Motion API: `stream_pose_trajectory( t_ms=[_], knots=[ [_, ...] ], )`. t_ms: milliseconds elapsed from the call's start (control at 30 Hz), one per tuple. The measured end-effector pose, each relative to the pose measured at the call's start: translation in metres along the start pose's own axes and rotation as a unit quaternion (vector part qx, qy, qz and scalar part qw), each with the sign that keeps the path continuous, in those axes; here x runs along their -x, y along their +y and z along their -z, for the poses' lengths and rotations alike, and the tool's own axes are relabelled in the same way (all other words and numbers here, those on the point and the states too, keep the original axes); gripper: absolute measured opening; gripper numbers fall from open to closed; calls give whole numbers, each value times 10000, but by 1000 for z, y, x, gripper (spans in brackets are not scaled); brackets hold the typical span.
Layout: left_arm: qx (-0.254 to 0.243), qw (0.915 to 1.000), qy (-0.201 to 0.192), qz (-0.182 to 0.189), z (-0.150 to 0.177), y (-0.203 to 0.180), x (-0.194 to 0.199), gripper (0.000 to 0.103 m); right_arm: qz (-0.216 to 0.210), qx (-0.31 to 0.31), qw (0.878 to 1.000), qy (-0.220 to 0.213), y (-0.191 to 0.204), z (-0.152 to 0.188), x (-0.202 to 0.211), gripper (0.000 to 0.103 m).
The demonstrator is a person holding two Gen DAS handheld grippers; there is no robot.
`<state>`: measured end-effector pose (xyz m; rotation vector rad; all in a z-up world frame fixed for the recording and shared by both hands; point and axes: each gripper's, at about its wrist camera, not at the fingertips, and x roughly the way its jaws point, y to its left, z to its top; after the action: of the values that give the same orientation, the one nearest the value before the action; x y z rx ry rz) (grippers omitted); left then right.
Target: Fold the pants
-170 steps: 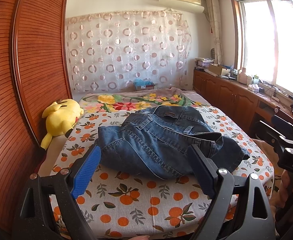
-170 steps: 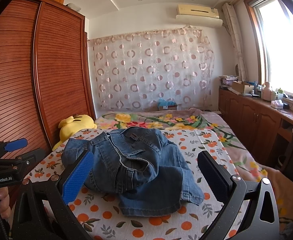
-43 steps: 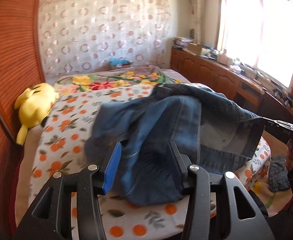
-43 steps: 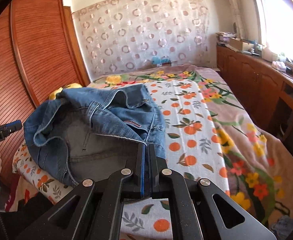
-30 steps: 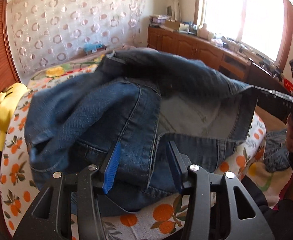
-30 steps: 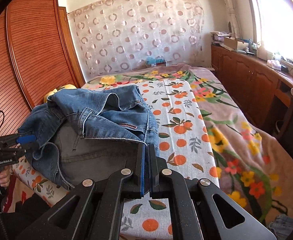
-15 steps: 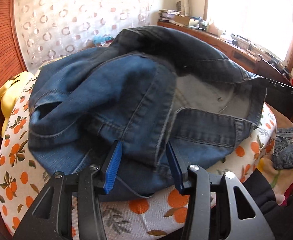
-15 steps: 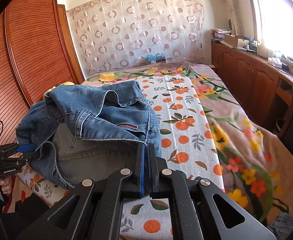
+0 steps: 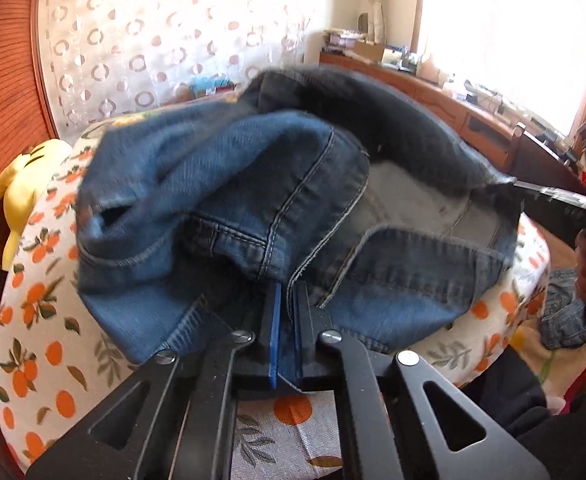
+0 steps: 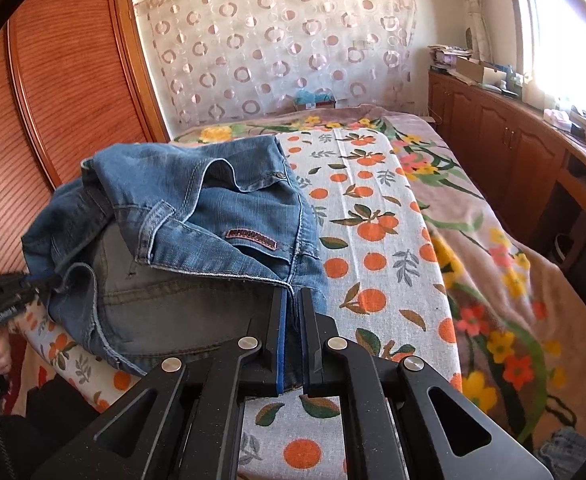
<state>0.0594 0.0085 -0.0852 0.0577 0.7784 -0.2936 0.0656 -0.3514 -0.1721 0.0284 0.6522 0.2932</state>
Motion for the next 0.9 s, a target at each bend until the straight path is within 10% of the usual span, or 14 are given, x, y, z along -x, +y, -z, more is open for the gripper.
stream_pose_trajectory(
  t_ms=[467, 900],
  knots=[
    [-647, 9868, -1383, -533, -166, 10, 126, 3, 4, 627, 9840, -1669, 6, -138, 105, 2],
    [-788, 9748, -1771, -1104, -320, 20, 102, 2, 910, 995, 9598, -2464, -15, -254, 182, 2]
  ],
)
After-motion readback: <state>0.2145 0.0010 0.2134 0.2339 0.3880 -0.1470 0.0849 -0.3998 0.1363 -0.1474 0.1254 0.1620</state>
